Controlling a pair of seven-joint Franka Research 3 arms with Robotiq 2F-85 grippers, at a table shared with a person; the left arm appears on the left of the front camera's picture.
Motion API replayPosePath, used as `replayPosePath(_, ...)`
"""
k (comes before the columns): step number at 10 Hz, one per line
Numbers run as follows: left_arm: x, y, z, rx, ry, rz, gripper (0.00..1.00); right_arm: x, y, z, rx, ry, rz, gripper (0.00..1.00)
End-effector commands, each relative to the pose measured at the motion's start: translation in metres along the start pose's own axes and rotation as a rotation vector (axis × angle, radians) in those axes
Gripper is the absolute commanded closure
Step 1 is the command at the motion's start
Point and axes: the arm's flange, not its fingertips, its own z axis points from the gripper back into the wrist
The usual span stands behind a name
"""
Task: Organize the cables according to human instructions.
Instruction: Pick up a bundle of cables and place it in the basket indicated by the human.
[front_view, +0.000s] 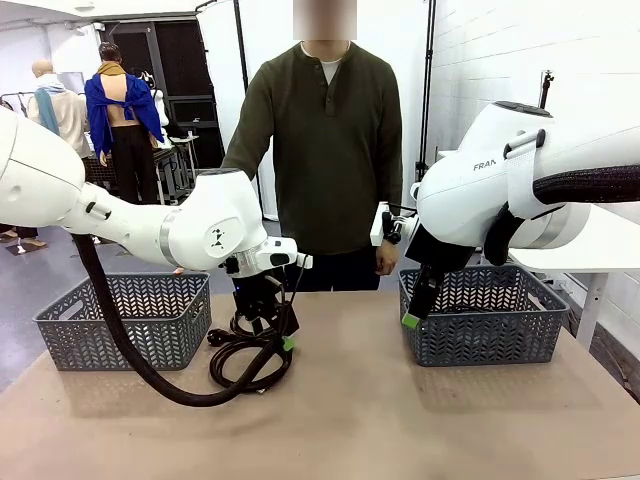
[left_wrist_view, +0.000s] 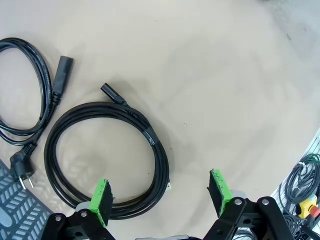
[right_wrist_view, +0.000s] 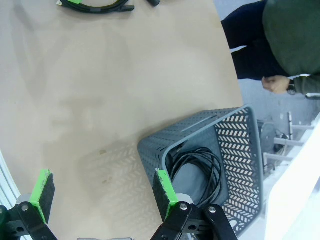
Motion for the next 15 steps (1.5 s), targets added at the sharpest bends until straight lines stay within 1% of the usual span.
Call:
replayPosePath(1,-0.005,0.003,0.003,-0.006,-0.013,-0.009,0.0,0.0,0.0,-0.001,-0.011,0.005,-0.008,0.0)
replayPosePath(3,-0.005,0.003,0.003,-0.006,-0.013,-0.009,0.0,0.0,0.0,-0.001,-0.011,0.005,-0.008,0.0)
replayPosePath(4,0.0,-0.001,0.0,-0.001,-0.001,-0.001,0.0,0.0,0.0,-0.001,-0.011,0.005,-0.008,0.0)
replayPosePath(5,0.002,-0.003,-0.002,0.008,-0.001,0.061,0.0,0.0,0.0,-0.001,-0.011,0.005,-0.008,0.0)
replayPosePath(7,0.002,-0.003,-0.01,0.004,0.017,0.128,0.0,0.0,0.0,-0.001,-0.011,0.005,-0.008,0.0)
replayPosePath(9,0.002,-0.004,-0.016,0.027,0.041,0.18,0.0,0.0,0.0,-0.001,-0.011,0.005,-0.008,0.0)
replayPosePath(13,0.012,-0.009,-0.038,0.074,0.065,0.226,0.0,0.0,0.0,-0.001,-0.011,0.005,-0.008,0.0)
replayPosePath(15,0.013,-0.011,-0.047,0.07,0.075,0.239,0.0,0.0,0.0,-0.001,-0.011,0.005,-0.008,0.0)
